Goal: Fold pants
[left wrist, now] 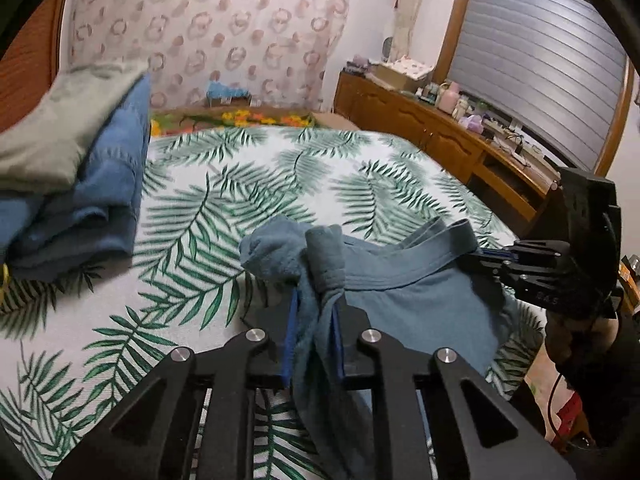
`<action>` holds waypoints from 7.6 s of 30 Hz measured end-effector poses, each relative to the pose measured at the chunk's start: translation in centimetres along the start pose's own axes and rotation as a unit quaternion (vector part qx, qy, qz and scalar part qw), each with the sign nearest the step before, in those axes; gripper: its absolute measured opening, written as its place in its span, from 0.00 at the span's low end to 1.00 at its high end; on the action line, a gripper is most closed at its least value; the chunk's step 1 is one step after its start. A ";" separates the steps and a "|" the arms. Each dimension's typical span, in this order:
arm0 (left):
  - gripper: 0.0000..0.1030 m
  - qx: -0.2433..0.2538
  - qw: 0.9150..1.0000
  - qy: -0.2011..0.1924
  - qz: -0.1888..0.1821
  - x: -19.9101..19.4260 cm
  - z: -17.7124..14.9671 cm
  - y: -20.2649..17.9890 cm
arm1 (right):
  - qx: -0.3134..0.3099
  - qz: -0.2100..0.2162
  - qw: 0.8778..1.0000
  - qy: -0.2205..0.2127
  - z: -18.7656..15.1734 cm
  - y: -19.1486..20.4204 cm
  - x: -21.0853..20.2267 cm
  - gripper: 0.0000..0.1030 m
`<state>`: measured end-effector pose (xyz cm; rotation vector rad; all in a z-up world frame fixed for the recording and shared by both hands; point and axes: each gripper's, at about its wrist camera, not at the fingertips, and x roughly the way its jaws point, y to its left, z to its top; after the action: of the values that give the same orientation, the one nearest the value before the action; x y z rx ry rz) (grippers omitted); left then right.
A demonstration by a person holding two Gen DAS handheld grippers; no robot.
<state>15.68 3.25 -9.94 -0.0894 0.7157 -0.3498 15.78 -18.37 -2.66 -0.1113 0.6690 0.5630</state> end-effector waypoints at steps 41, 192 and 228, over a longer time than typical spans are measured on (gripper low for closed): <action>0.15 0.098 0.979 -0.178 0.024 -14.2 6.2 -4.9 | -0.077 0.000 0.980 -0.185 1.2 5.0 -12.7 0.07; 0.90 0.005 0.976 -0.126 0.178 -9.7 4.4 -0.8 | -0.023 -0.028 0.989 -0.146 2.4 1.3 -12.2 0.49; 0.90 0.018 0.970 -0.180 0.160 -15.1 5.0 -8.7 | 0.018 -0.113 0.968 -0.223 -6.8 7.6 -21.4 0.50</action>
<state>5.90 0.10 5.00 -0.0012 0.3541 -0.0323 -5.77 -23.62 5.80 -0.0242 0.2224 0.3378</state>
